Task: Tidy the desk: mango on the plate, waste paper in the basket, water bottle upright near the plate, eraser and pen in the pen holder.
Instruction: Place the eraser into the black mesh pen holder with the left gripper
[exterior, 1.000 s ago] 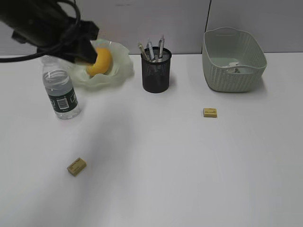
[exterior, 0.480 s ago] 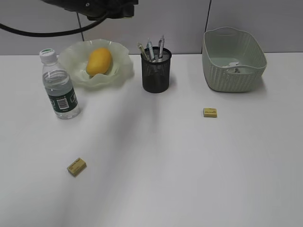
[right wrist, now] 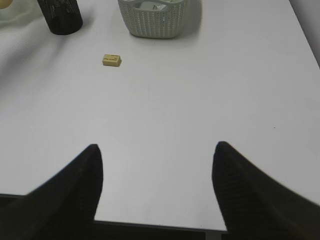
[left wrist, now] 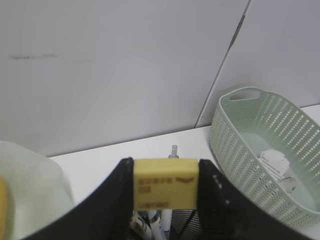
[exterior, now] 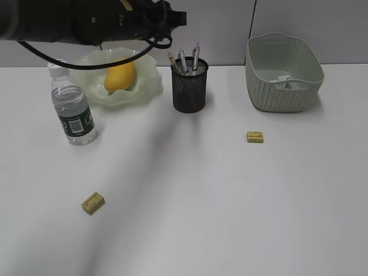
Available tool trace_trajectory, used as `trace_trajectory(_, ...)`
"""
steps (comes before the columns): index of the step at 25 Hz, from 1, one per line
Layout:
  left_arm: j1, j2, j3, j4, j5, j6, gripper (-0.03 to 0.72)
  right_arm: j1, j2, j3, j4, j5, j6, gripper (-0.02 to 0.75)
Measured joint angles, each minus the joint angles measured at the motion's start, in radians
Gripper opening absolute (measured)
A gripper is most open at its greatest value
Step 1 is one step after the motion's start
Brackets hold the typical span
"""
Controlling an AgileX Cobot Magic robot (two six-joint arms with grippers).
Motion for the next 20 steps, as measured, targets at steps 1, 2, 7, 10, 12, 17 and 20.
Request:
trace_trajectory(1,-0.003,0.012,0.0,0.0,-0.017,0.0,0.298,0.0,0.0,0.0,0.0,0.0,0.0,0.545)
trace_trajectory(2,-0.007,0.022,0.0,0.001,-0.029,0.0,0.298,0.0,0.0,0.0,0.0,0.0,0.0,0.545)
trace_trajectory(7,-0.022,0.069,-0.001,0.002,-0.057,0.0,0.298,0.0,0.0,0.0,0.0,0.0,0.0,0.545)
trace_trajectory(10,-0.029,0.084,-0.01,0.003,-0.061,0.0,0.298,0.0,0.0,0.0,0.0,0.0,0.0,0.545)
trace_trajectory(12,-0.031,0.101,-0.039,0.003,-0.06,0.0,0.298,0.0,0.0,0.0,0.0,0.0,0.0,0.545)
trace_trajectory(17,-0.036,0.16,-0.115,0.013,-0.028,0.0,0.298,0.0,0.0,0.0,0.0,0.0,0.0,0.545)
trace_trajectory(20,-0.036,0.193,-0.14,0.015,-0.003,0.0,0.297,0.0,0.0,0.0,0.0,0.0,0.0,0.545)
